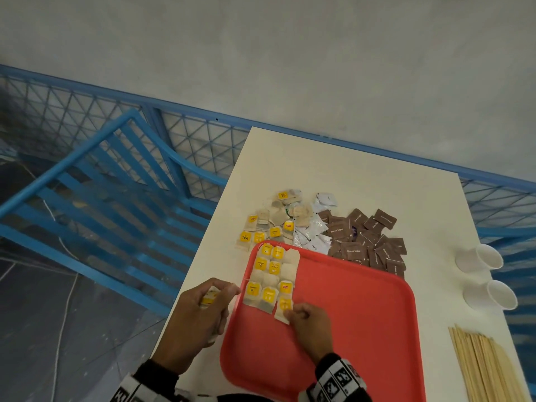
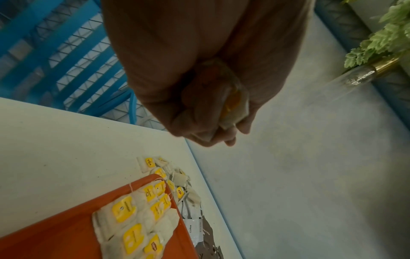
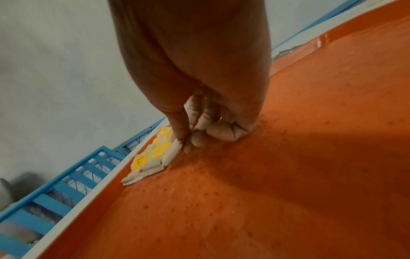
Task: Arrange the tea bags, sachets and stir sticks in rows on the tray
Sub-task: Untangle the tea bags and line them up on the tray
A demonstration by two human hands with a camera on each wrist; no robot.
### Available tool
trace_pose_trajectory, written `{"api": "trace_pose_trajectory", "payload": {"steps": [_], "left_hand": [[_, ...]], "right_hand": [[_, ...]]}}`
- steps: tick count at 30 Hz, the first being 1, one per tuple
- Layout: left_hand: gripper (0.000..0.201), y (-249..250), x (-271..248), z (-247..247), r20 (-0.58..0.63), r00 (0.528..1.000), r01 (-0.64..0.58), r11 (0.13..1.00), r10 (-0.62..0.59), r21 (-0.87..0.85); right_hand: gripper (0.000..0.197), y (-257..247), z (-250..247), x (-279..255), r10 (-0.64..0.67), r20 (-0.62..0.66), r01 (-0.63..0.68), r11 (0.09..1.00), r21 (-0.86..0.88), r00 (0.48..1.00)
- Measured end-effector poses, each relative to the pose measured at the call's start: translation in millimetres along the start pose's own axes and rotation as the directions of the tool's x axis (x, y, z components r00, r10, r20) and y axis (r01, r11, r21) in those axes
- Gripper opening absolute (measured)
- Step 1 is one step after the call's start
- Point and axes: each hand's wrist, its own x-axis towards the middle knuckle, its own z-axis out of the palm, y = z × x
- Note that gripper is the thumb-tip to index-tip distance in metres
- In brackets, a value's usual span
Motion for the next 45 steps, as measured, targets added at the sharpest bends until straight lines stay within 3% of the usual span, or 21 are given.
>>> {"api": "trace_pose_trajectory", "payload": {"steps": [6, 10, 14, 18, 22, 25, 28, 31, 34, 37, 40, 43, 45], "left_hand": [[0.04, -2.4, 1.2, -2.2, 0.015, 1.0, 0.003, 0.997, -0.002, -0.079], [0.058, -4.8, 6.3, -0.4, 0.043, 0.995, 0.093, 0.982, -0.087, -0.164], [0.074, -3.7, 11.0, 7.2, 0.133, 0.971, 0.227, 0.935, -0.198, -0.271], [0.083, -4.2, 15.7, 23.7, 0.173, 0.964, 0.254, 0.897, -0.203, -0.363], [0.085, -5.7, 17.8, 46.3, 0.209, 0.956, 0.276, 0.873, -0.206, -0.402], [0.079, -0.7, 12.7, 60.4, 0.184, 0.95, 0.307, 0.871, -0.254, -0.384], [0.083, 2.5, 6.8, 71.9, 0.143, 0.947, 0.32, 0.845, -0.286, -0.429], [0.085, 0.0, 2.7, 80.3, 0.123, 0.952, 0.301, 0.775, -0.281, -0.556], [0.087, -0.2, -0.7, 87.1, 0.144, 0.95, 0.307, 0.752, -0.276, -0.582], [0.073, -0.7, -2.5, 92.5, 0.19, 0.952, 0.304, 0.804, -0.239, -0.511], [0.063, 0.7, -5.8, 96.4, 0.23, 0.947, 0.307, 0.848, -0.225, -0.432], [0.054, 5.8, -9.4, 98.4, 0.192, 0.956, 0.277, 0.901, -0.222, -0.334], [0.057, 8.4, -10.6, 95.6, 0.143, 0.971, 0.226, 0.926, -0.19, -0.303]], "right_hand": [[0.021, -5.6, 7.8, 6.3, 0.049, -0.074, -0.056, 0.994, -0.094, 0.996], [0.032, -18.5, 4.5, 1.2, 0.062, -0.129, -0.081, 0.986, -0.148, 0.99], [0.033, -57.0, -15.5, -17.3, -0.171, -0.093, 0.16, 0.98, -0.115, 0.981], [0.019, -119.9, -43.2, -51.8, -0.437, 0.061, 0.435, 0.899, 0.043, 0.897], [0.018, -143.0, -51.0, -72.0, -0.606, 0.339, 0.68, 0.713, -0.169, 0.719], [0.033, -135.6, -50.4, -70.7, -0.571, 0.408, 0.699, 0.631, -0.336, 0.712], [0.037, -128.2, -60.2, -73.5, -0.596, 0.367, 0.698, 0.641, -0.318, 0.714], [0.038, -118.7, -75.7, -77.9, -0.628, 0.433, 0.755, 0.609, -0.244, 0.647], [0.025, -107.5, -85.3, -77.3, -0.673, 0.483, 0.827, 0.479, -0.294, 0.561], [0.009, -105.4, -90.3, -75.2, -0.679, 0.449, 0.811, 0.531, -0.246, 0.581], [0.007, -113.6, -95.4, -74.9, -0.662, 0.359, 0.741, 0.653, -0.156, 0.658], [0.01, -127.3, -111.0, -71.2, -0.563, 0.31, 0.566, 0.82, 0.088, 0.766], [0.01, -134.3, -122.6, -67.2, -0.508, 0.344, 0.474, 0.861, 0.183, 0.789]]}}
